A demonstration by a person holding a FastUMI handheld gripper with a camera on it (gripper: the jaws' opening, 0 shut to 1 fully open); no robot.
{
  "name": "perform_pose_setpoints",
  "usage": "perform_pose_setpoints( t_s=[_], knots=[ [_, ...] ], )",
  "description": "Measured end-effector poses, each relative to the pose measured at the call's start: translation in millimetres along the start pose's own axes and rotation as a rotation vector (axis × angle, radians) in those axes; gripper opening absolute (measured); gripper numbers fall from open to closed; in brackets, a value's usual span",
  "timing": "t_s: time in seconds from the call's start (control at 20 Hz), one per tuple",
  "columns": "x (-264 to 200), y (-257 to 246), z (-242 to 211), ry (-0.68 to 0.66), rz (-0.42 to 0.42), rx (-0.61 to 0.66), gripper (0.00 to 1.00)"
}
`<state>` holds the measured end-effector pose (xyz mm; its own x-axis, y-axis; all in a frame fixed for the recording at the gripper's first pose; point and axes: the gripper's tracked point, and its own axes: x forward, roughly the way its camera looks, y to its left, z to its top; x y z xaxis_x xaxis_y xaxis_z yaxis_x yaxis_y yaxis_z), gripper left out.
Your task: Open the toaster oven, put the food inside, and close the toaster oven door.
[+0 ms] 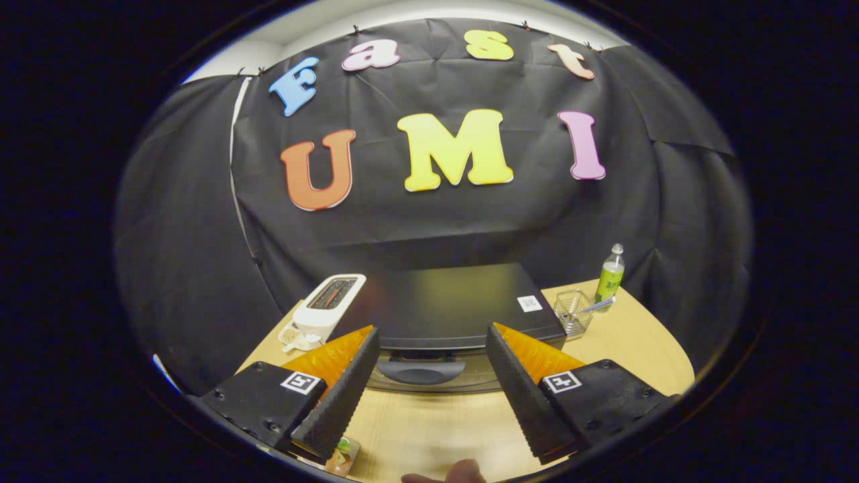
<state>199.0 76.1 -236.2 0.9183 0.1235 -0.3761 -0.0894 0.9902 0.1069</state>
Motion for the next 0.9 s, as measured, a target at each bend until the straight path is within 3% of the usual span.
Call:
perform_pose_setpoints(
  t_s=[0.5,0.9],
  knots=[
    [75.3,4.3,-47.3,0.116,-0.056,-0.024,1.0],
    [72.1,5.4,-55.8,0.106,-0.088,-0.082,1.0]
  ],
)
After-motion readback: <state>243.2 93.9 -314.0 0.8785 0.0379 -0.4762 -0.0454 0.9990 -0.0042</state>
